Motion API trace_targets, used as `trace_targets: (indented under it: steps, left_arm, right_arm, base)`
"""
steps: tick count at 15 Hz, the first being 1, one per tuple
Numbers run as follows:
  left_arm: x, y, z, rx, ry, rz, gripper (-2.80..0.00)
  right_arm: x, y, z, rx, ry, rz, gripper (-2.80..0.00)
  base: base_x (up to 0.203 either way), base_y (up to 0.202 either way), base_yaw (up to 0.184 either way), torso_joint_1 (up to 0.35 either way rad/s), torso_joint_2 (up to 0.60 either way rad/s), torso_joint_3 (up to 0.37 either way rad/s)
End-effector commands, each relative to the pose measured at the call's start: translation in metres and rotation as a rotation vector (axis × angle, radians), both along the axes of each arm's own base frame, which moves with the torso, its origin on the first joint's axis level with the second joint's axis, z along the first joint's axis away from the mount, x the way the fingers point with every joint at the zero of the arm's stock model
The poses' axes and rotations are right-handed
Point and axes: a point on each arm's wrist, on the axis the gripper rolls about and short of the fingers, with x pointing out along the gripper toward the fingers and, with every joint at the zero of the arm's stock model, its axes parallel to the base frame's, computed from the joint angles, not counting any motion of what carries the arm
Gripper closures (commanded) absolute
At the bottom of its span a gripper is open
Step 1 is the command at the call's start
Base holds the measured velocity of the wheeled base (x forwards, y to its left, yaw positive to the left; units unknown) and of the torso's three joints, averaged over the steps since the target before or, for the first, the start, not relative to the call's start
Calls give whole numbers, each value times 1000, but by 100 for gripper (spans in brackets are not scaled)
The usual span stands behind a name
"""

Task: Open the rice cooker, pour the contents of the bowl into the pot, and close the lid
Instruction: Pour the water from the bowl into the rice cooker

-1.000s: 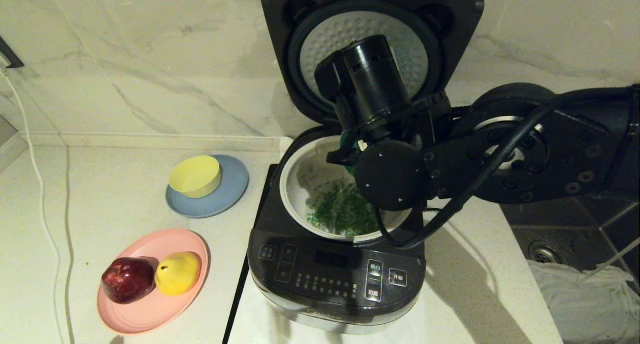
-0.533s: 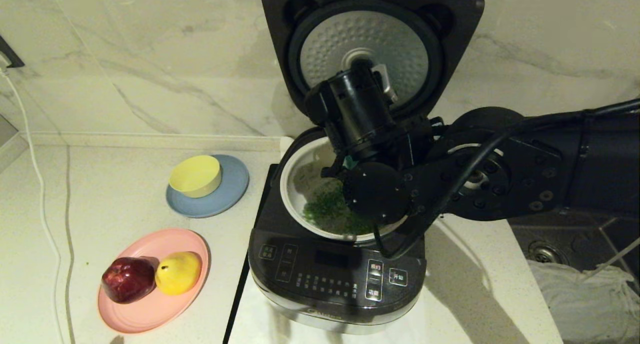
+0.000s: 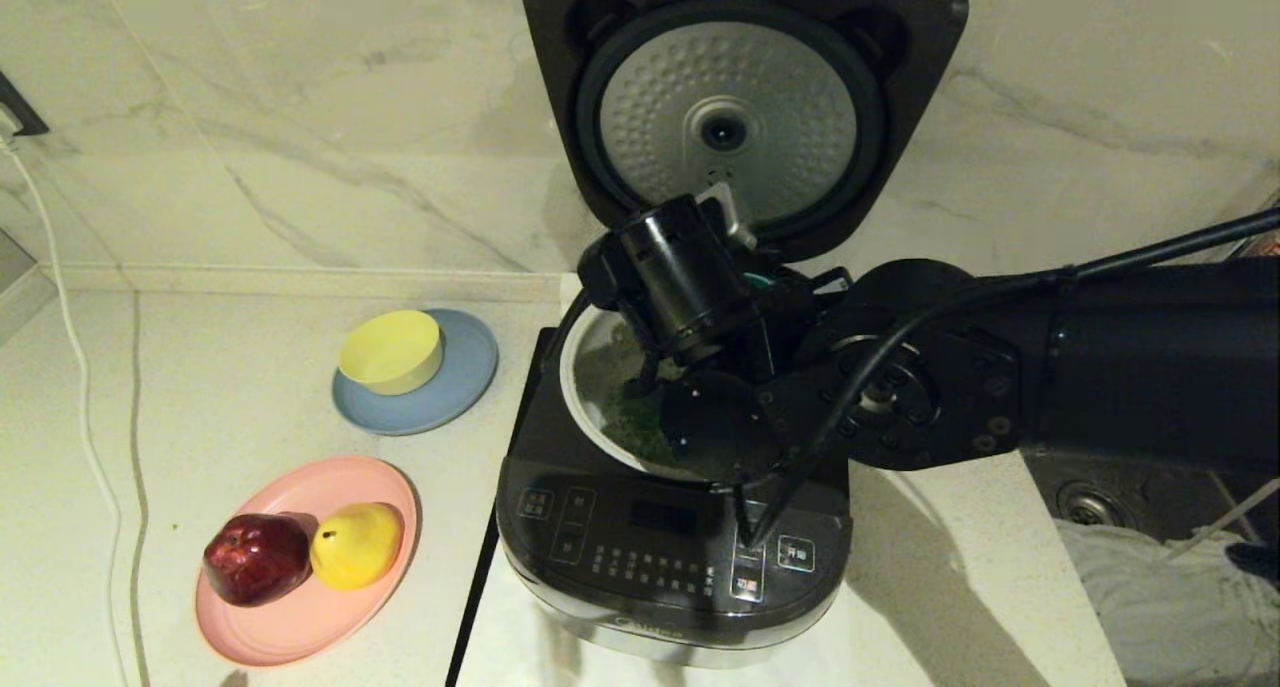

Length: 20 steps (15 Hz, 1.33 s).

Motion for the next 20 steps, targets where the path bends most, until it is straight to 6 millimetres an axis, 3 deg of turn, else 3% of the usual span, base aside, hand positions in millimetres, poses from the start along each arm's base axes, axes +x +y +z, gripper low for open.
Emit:
trace_targets:
  steps: [1,7,20]
  left_arm:
    - [1,0,-3,1,7,0,0]
    - [1,0,-3,1,7,0,0]
    - [1,0,-3,1,7,0,0]
  right_arm:
    - [3,5,-10,-26,13,-4,0]
    - [8,13,-23,-56,31,-1,0]
    - [5,14,-21,-50,27,7,0]
  base:
    - [0,0,0,0,0,0]
    - [0,0,0,0,0,0]
    - [0,0,0,0,0,0]
